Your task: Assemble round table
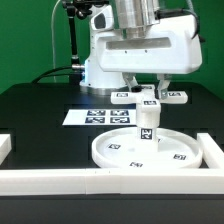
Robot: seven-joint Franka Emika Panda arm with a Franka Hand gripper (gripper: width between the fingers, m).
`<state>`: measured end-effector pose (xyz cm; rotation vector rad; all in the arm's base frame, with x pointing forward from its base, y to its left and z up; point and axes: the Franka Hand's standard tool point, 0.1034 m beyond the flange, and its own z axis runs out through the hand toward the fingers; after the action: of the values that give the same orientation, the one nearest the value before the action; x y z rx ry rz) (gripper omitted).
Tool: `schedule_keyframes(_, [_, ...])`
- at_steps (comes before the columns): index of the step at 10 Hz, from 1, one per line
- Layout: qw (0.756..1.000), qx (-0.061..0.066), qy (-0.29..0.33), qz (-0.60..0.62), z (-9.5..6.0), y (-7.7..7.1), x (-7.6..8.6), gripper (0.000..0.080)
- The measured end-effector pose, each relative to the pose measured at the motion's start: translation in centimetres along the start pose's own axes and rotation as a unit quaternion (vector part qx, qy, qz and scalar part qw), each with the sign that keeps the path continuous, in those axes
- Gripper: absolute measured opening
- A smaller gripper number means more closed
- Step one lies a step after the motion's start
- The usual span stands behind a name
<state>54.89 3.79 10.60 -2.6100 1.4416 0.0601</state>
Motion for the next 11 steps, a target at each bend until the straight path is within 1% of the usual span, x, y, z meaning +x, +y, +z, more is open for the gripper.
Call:
schedule_keyframes(1, [0.999,0.007,-0.006,0.036,0.00,-0.02,0.06,0.0442])
schedule_keyframes(2, [0.995,0.014,-0.009,0.103,-0.02,-0.16,0.07,0.0442])
schedule_keyframes(4, [0.980,0.015,-0.008,0.199,0.02,-0.26,0.00,0.0442])
schedule_keyframes(5, [0.966,0.018,-0.010,0.257,0.01,-0.31,0.08,0.0442])
schedule_keyframes(6, [0.957,0.024,-0.010,0.290,0.01,-0.45,0.23,0.0442])
schedule_keyframes(7, [0.954,0.026,-0.013,0.299,0.00,-0.45,0.26,0.0442])
schedule_keyframes(8, [0.941,0.029,-0.018,0.337,-0.02,-0.60,0.16,0.0442])
schedule_keyframes(9, [0.939,0.030,-0.022,0.342,0.02,-0.69,-0.02,0.0529])
schedule_keyframes(10, [0.945,0.030,-0.022,0.325,-0.04,-0.70,-0.07,0.0620])
schedule_keyframes(11, [0.953,0.030,-0.024,0.300,-0.57,-0.78,-0.21,0.0620])
